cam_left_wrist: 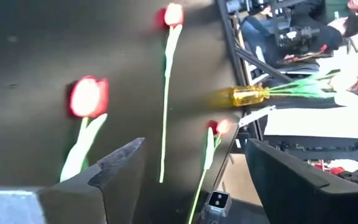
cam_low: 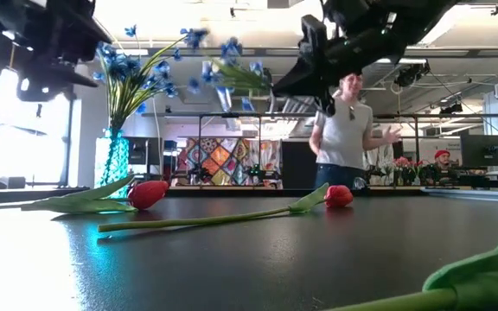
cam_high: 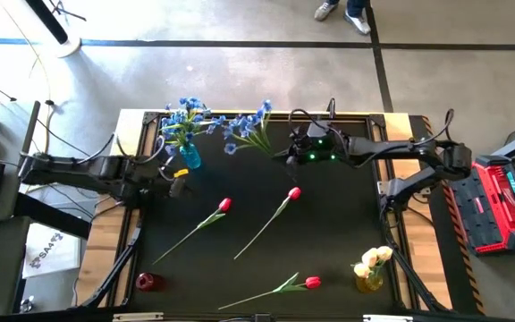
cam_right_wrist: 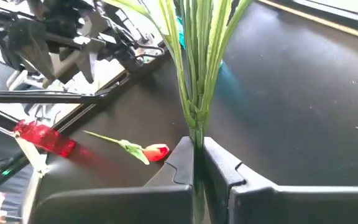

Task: Sort flowers into vase by color
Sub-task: Put the blue flowers into the blue vase

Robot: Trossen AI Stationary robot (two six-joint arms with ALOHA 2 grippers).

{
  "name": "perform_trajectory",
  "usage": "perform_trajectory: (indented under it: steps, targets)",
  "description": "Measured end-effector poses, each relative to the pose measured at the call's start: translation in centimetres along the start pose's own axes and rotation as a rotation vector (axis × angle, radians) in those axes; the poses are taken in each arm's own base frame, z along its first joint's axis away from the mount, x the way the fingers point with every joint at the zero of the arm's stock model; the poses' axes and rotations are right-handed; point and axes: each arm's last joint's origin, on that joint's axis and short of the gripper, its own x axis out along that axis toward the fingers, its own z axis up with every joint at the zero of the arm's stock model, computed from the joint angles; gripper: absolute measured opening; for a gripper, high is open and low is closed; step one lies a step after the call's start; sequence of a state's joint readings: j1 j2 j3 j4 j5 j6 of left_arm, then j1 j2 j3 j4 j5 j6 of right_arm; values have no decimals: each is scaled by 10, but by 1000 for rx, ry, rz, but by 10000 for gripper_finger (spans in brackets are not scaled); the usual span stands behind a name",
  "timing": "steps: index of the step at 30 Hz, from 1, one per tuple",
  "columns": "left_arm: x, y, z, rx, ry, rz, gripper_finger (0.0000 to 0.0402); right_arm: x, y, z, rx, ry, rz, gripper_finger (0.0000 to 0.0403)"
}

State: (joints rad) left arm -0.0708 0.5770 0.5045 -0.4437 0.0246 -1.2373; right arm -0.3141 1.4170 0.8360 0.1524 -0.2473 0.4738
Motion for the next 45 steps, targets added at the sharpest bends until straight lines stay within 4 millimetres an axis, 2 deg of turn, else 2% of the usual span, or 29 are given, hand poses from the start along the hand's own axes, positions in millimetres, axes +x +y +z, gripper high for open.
perform_trajectory:
  steps: [4,10,17,22,32,39,45]
  targets:
    - [16,-9,-5,18,-2,-11,247,-10,9,-1,-14,8,-27,0]
    - [40,-19,-13,48,-47,-30,243,-17,5,-15,-4,143,-128,0]
    - [69,-29,-23,58,-79,-69,243,-14,18,-26,-12,212,-78,0]
    - [83,-32,-28,88,-86,-102,243,-11,36,-30,15,206,14,0]
    - [83,-37,-29,226,-49,-161,243,-22,62,-27,183,-22,-117,0]
    - [75,-43,-29,279,-58,-222,243,-25,96,-37,216,-151,-79,0]
    - [72,-58,-25,374,-165,-358,243,-30,125,-42,161,-241,25,0]
